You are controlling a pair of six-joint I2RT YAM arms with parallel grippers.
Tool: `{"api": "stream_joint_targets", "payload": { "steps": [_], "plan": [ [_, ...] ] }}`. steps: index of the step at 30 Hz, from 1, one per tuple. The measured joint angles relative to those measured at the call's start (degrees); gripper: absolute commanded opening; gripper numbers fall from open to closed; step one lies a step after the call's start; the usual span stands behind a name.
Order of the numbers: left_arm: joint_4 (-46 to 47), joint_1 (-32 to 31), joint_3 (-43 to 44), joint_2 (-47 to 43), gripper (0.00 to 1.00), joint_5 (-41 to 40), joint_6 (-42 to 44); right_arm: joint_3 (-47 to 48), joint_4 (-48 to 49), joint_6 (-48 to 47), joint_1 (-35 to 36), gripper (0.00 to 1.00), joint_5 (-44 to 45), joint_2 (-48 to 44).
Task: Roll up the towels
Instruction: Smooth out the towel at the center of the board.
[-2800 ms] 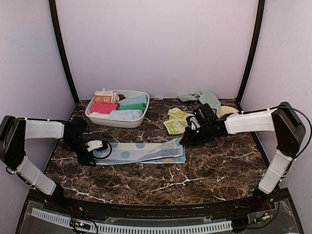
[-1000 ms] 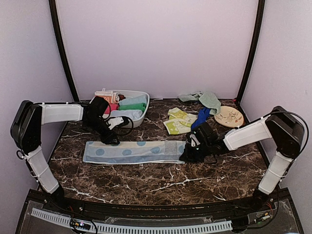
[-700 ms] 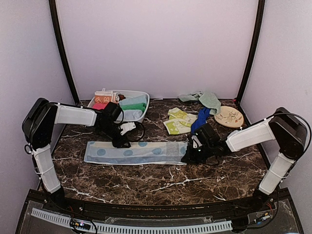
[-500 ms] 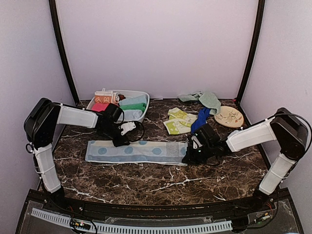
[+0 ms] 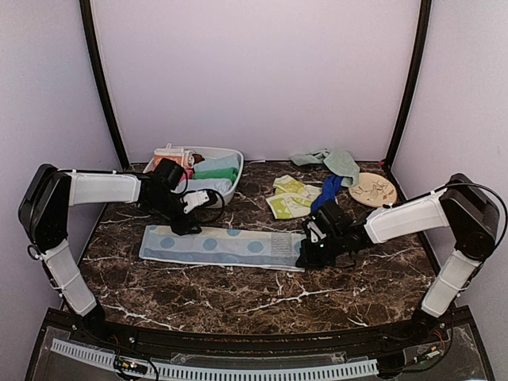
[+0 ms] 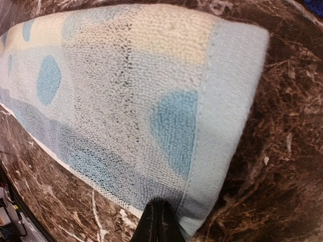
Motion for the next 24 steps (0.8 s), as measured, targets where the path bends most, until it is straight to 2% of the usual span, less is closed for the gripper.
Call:
{"api": "stream_joint_targets", "payload": {
  "steps": [4,9,14,19,21,24],
  "plan": [
    [-3.67,1.11,-3.63,-5.77,0.5,1.46,2.67,4.55,-9.11,-1.97,-0.61,0.12,-0.04,-0.31],
    [-5.64,6.43,-8.79,-9.53,0.48,0.57,4.87,11.93,-12.76,-3.21,-2.45,0.11,-2.08,-0.74],
    [-3.82,11.43,-13.35,-8.83,0.47,-2.32,6.01,16.87,-7.13,-2.45,-3.76,0.05,-5.81,6.14],
    [1.49,13.05,-18.16,-9.44,0.44,-4.35,7.43,14.4,-0.04,0.35,-6.32,0.05,-9.38,12.94],
    [4.5,13.0,-19.85,-10.32,0.43,-5.38,8.13,13.35,2.8,1.53,-7.76,0.07,-10.29,12.9],
    [8.35,12.98,-21.51,-10.95,0.43,-6.05,8.92,12.17,5.33,2.38,-8.81,0.16,-11.28,12.87]
  ]
}}
